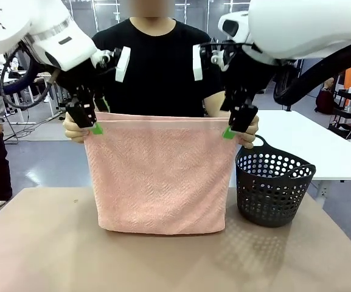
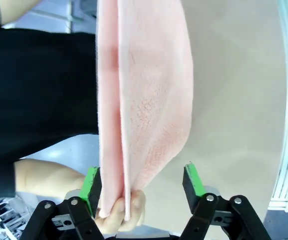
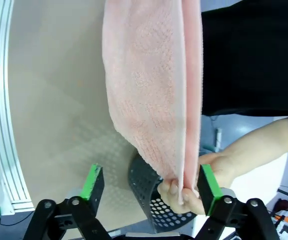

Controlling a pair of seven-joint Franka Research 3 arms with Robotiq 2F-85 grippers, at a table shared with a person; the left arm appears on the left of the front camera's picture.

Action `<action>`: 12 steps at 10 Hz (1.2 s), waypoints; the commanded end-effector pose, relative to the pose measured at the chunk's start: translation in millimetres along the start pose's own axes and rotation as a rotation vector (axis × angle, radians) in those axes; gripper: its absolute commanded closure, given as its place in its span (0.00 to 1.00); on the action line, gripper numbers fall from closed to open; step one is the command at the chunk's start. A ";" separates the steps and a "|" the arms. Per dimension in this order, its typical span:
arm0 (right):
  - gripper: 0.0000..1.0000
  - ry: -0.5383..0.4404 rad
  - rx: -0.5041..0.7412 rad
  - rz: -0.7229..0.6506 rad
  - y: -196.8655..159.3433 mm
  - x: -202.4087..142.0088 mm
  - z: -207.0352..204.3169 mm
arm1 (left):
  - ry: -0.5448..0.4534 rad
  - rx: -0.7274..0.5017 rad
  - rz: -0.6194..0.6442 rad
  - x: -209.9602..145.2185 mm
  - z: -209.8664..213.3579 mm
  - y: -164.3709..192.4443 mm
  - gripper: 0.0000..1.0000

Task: Fold the towel.
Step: Release the end of the 100 cm Hotel Towel you were holding and grab the top end of the folded side.

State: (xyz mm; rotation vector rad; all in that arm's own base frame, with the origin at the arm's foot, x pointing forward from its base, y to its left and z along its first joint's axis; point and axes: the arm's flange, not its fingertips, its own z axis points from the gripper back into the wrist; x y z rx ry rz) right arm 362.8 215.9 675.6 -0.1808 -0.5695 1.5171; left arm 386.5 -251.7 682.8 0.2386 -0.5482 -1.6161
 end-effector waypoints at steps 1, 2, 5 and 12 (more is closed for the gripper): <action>0.00 -0.012 -0.079 0.038 3.4 8.8 15.1 | -0.044 0.055 -0.009 10.0 18.3 -0.3 0.00; 0.00 -0.026 -0.100 0.048 2.2 12.3 23.4 | -0.055 0.071 -0.021 15.1 26.7 0.3 0.00; 0.00 -0.010 -0.109 0.058 -3.9 13.3 25.1 | -0.071 0.079 -0.043 17.0 29.2 8.7 0.00; 0.00 0.022 -0.079 0.041 -29.3 23.7 4.9 | -0.074 -0.032 -0.042 22.5 12.0 32.1 0.00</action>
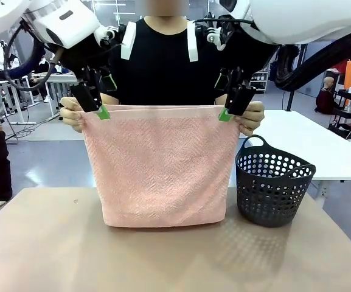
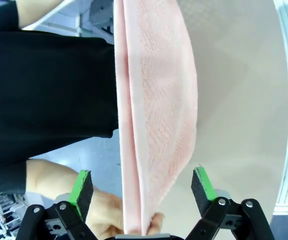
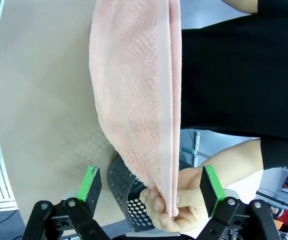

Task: Fold the towel.
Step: Release the end of the 100 cm Hotel Towel you were holding and grab the top end of the folded side.

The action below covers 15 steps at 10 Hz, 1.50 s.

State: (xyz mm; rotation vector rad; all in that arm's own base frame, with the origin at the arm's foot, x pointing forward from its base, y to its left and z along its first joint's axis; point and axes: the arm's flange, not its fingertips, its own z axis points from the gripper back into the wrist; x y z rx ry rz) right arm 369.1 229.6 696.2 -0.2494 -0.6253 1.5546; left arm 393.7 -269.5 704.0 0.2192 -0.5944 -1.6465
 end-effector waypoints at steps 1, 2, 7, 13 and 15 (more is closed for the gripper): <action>0.00 0.040 -0.008 -0.017 -22.4 5.1 -16.9 | -0.007 -0.046 -0.023 1.7 -8.8 20.2 0.00; 0.00 0.032 -0.007 -0.053 -29.2 4.0 -26.5 | -0.016 -0.062 -0.023 -0.1 -17.0 24.0 0.00; 0.27 0.025 0.092 -0.029 -25.8 -3.3 -72.6 | -0.004 -0.173 0.064 -17.5 -56.3 16.9 0.00; 0.96 0.048 0.079 -0.016 -15.9 -10.9 -73.0 | 0.003 -0.177 0.071 -22.6 -57.1 4.6 1.00; 1.00 0.069 0.087 -0.024 -15.5 -10.3 -72.4 | -0.024 -0.169 0.075 -24.7 -53.7 0.0 1.00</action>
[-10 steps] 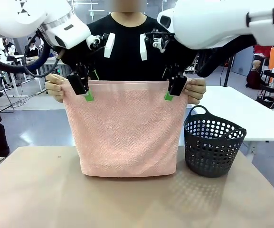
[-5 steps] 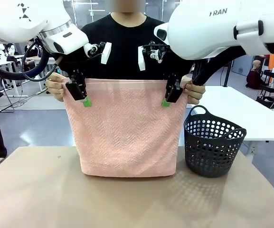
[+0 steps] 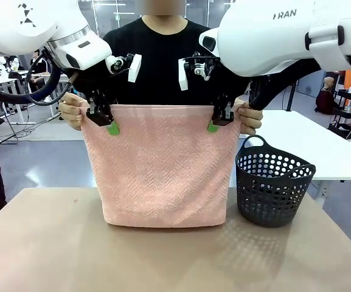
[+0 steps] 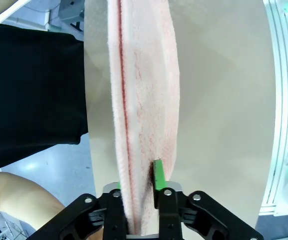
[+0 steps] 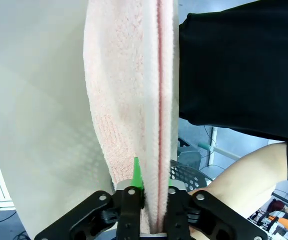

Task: Fold the towel.
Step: Release the end of the 100 cm Hotel Towel you were holding and grab the top end of the folded side, then release the end of the 100 cm Hotel Towel you were holding.

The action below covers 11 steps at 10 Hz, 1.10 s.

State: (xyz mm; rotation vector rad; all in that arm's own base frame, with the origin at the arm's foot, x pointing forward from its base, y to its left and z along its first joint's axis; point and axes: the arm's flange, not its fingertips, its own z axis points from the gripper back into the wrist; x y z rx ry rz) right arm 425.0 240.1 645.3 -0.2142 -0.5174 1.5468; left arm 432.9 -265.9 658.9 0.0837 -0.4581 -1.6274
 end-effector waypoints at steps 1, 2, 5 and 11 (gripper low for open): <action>1.00 0.022 -0.006 0.012 6.4 -3.4 4.9 | -0.026 -0.008 0.015 -5.6 0.1 -12.1 1.00; 1.00 0.018 0.003 0.003 7.5 -5.1 4.5 | -0.019 -0.002 0.011 -3.7 3.2 -12.8 1.00; 1.00 -0.012 0.023 -0.048 -0.5 -11.8 -4.2 | -0.004 0.001 0.004 0.6 3.0 -5.5 1.00; 1.00 0.006 0.007 0.002 3.2 -1.3 1.0 | -0.004 0.001 0.004 0.6 3.0 -5.5 1.00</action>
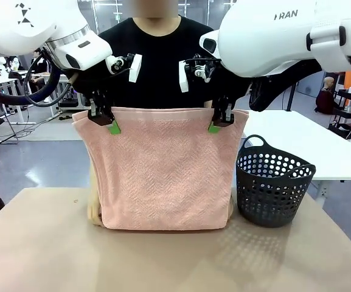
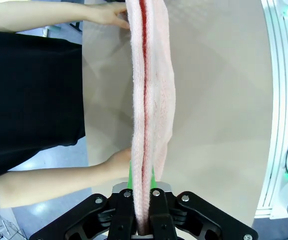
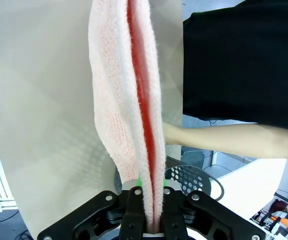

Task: Fold the towel.
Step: Release the end of the 100 cm Hotel Towel you were holding.

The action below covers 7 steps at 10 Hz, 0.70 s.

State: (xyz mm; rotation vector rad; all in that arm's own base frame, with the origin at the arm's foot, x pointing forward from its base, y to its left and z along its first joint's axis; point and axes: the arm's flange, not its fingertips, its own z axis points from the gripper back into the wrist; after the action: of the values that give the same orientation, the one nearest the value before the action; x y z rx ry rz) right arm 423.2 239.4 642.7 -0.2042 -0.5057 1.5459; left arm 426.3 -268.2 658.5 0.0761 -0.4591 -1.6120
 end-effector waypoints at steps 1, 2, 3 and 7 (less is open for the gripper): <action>1.00 0.004 -0.007 0.005 0.5 -0.2 2.4 | 0.000 0.003 -0.013 -2.2 1.8 0.8 1.00; 1.00 0.004 -0.007 0.005 0.5 -0.2 2.4 | 0.000 0.003 -0.013 -2.2 1.8 0.8 1.00; 1.00 0.004 -0.007 0.005 0.5 -0.2 2.4 | 0.000 0.003 -0.013 -2.2 1.8 0.8 1.00; 1.00 0.004 -0.007 0.005 0.5 -0.2 2.4 | 0.000 0.003 -0.013 -2.2 1.8 0.8 1.00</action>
State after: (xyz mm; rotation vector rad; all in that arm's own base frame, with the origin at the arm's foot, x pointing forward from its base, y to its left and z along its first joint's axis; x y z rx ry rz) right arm 423.2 239.4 642.7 -0.2043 -0.5058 1.5460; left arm 426.3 -268.2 658.5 0.0761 -0.4591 -1.6120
